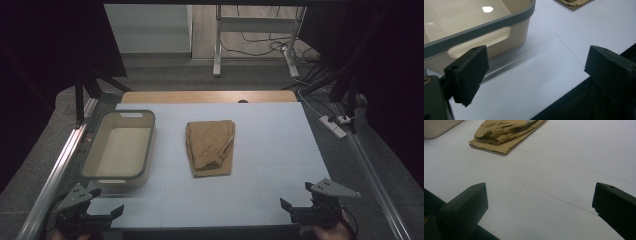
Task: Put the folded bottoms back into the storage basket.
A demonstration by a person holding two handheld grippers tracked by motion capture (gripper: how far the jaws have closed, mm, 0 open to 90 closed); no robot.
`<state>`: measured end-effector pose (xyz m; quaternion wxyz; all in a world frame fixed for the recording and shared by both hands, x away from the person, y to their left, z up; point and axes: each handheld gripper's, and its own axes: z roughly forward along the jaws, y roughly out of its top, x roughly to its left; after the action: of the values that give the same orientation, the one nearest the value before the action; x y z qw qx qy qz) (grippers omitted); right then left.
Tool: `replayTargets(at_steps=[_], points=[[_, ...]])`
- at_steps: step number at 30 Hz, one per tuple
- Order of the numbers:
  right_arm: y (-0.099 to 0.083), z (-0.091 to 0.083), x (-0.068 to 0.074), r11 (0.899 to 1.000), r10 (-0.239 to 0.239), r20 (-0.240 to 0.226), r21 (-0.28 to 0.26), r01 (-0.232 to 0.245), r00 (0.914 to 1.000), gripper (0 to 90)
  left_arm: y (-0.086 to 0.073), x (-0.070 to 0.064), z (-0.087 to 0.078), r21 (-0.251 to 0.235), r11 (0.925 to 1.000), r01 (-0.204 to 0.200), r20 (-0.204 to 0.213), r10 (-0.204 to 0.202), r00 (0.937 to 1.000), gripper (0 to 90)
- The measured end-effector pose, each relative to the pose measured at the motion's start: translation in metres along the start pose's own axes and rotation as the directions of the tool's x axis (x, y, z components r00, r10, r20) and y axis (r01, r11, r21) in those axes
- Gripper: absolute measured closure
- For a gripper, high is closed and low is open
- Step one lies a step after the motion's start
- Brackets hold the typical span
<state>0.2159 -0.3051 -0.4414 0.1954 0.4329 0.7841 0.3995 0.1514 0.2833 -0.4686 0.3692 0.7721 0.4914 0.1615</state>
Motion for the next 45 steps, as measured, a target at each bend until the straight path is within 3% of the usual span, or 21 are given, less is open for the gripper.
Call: replayTargets(at_steps=[8,18,23,32,35,45], points=[[0.001,0.003,0.003,0.999,-0.032,-0.011,0.018,0.032,0.9994,0.2,-0.002,0.005,-0.002,-0.005,0.9985,0.054,0.016,-0.054,0.9984,4.8],[0.002,0.005,0.002,0.999,-0.029,-0.036,0.020,0.030,0.9989,0.4,-0.002,0.006,-0.001,0.012,0.9968,0.079,0.002,-0.079,0.9969,2.6],[0.002,0.004,0.002,0.999,-0.032,-0.033,0.020,0.033,0.9989,0.4,-0.002,0.007,-0.002,-0.002,0.9961,0.088,0.004,-0.088,0.9961,0.0],[0.002,0.005,0.002,0.999,-0.030,-0.034,0.025,0.031,0.9990,0.5,0.003,0.000,-0.006,-0.049,0.9964,0.069,0.039,-0.067,0.9970,0.0],[0.003,0.005,0.002,0.999,-0.034,-0.034,0.032,0.035,0.9988,0.4,0.006,-0.005,-0.003,-0.041,0.9985,0.036,0.049,-0.034,0.9982,0.0],[0.002,0.005,0.003,0.999,-0.039,-0.034,0.034,0.040,0.9987,0.5,0.012,-0.009,0.003,-0.047,0.9989,-0.005,0.087,0.009,0.9962,0.0]])
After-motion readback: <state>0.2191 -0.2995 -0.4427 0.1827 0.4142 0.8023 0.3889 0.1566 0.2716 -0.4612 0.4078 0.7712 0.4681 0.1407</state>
